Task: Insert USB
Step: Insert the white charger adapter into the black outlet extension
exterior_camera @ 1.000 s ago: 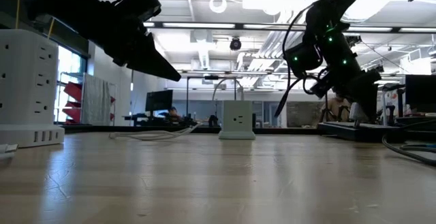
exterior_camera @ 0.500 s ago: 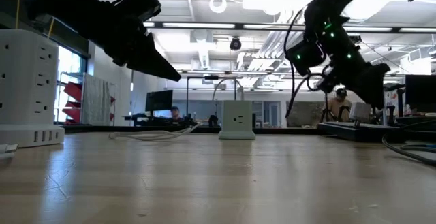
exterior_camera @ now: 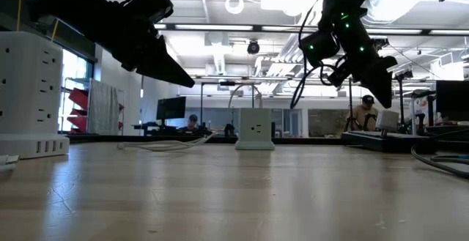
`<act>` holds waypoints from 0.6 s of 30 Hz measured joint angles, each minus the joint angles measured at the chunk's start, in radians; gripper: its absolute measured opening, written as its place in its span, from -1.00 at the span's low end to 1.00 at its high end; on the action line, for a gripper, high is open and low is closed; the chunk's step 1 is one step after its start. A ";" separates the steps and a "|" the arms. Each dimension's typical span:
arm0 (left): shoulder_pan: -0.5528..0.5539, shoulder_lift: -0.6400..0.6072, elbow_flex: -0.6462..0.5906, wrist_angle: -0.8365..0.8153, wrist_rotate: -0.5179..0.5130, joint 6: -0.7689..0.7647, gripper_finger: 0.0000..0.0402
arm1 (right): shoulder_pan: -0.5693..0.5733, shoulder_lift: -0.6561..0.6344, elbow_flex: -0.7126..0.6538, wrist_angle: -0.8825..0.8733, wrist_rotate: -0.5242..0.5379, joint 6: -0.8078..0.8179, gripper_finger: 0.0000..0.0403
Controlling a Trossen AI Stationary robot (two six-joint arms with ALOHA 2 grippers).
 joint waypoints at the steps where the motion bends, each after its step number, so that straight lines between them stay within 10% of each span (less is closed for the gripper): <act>1: 0.000 0.000 0.000 0.000 0.000 0.000 -0.48 | 0.000 0.000 -0.008 0.000 -0.001 0.000 -0.99; 18: 0.000 0.000 0.000 0.000 0.000 -0.007 -0.48 | 0.000 -0.001 -0.027 0.074 -0.008 -0.027 -1.00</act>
